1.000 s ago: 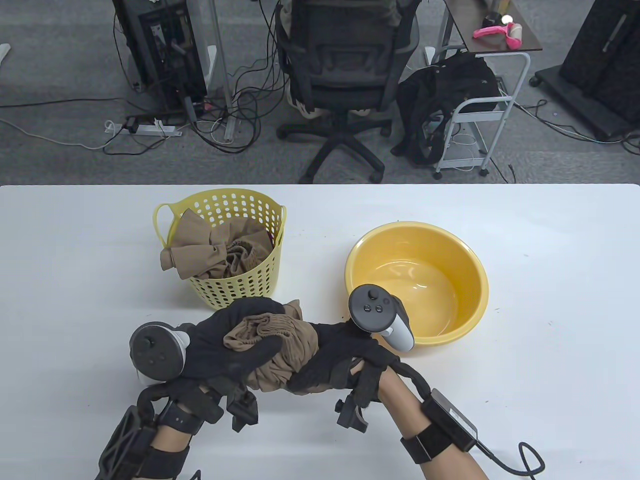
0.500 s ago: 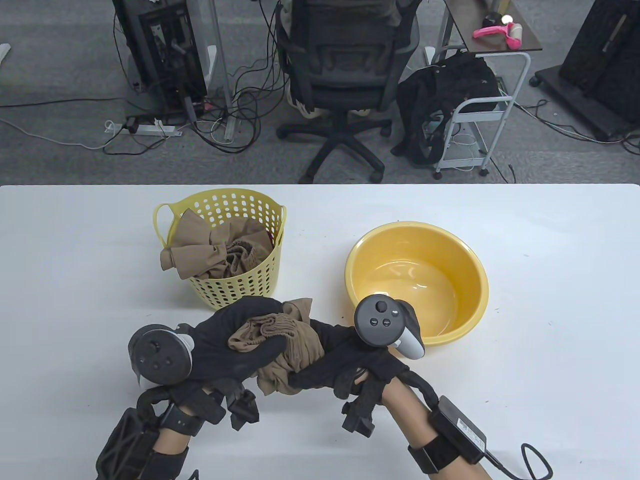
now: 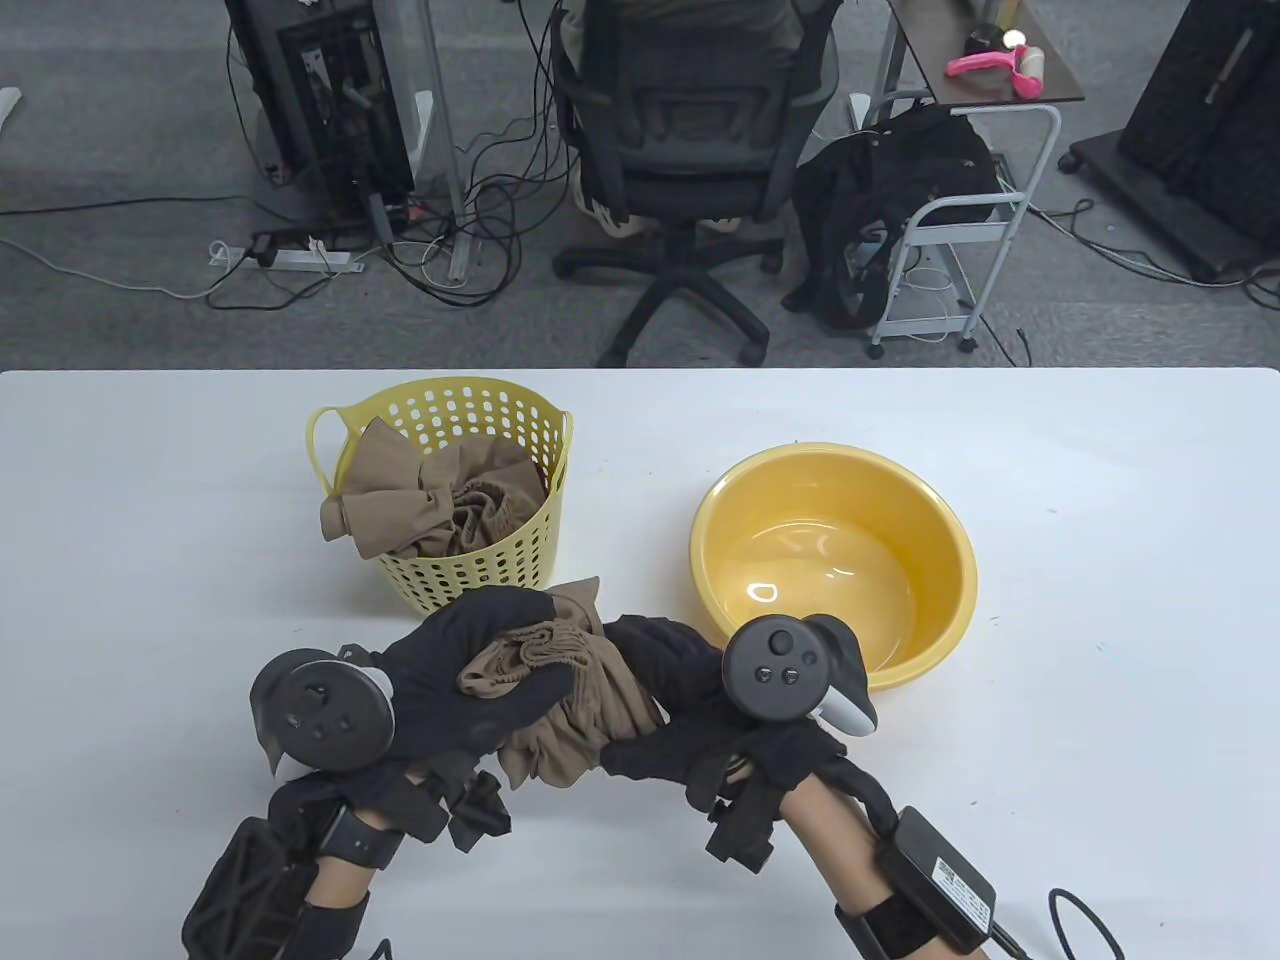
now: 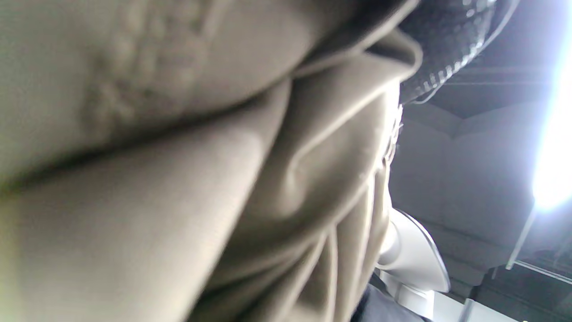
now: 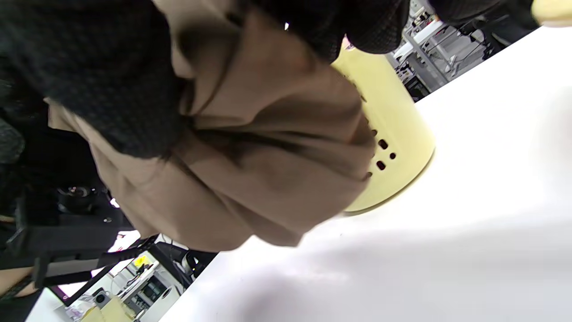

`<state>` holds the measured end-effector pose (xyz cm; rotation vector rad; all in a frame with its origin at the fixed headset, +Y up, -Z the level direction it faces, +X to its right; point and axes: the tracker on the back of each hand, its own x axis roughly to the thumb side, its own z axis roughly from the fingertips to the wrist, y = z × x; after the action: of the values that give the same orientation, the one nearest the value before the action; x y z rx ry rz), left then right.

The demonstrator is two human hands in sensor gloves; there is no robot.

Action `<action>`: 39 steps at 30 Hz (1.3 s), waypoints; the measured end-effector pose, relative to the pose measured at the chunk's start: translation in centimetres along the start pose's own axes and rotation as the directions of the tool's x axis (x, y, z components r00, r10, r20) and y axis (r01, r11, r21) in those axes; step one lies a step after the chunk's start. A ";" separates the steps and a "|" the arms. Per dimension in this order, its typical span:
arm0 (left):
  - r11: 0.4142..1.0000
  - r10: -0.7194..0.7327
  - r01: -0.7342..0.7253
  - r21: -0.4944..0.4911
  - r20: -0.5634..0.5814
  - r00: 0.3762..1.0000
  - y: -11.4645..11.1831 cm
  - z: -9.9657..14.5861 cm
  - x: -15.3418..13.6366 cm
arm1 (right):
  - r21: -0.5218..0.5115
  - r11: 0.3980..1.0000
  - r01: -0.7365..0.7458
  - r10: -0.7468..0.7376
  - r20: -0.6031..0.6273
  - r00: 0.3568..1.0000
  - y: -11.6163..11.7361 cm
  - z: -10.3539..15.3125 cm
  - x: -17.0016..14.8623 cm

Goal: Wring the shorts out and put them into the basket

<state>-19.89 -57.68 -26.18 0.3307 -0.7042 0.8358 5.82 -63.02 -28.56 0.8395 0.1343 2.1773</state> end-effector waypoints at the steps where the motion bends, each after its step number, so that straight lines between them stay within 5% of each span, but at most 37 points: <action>1: 1.000 -0.006 0.006 0.005 -0.012 1.000 0.1 -0.1 -0.1 | -0.010 1.000 -0.008 0.008 -0.007 1.000 -0.2 0.3 -0.2; 18: 0.994 -0.091 0.098 0.056 -0.106 0.990 2.5 -1.6 -0.3 | -0.072 0.921 -0.382 0.369 -0.149 0.917 -0.1 3.6 -2.8; 30: 0.984 -0.156 0.164 0.062 -0.116 0.981 3.8 -3.4 0.0 | -0.113 0.861 -0.497 0.468 -0.210 0.859 0.9 5.1 -4.7; 39: 0.968 -0.233 0.242 0.062 -0.128 0.964 5.8 -5.8 -0.4 | -0.121 0.869 -0.479 0.449 -0.213 0.868 0.8 5.6 -4.9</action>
<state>-21.99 -51.13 -30.71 0.4220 -0.5089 0.6494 11.04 -67.94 -26.46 0.6201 -0.1875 2.6748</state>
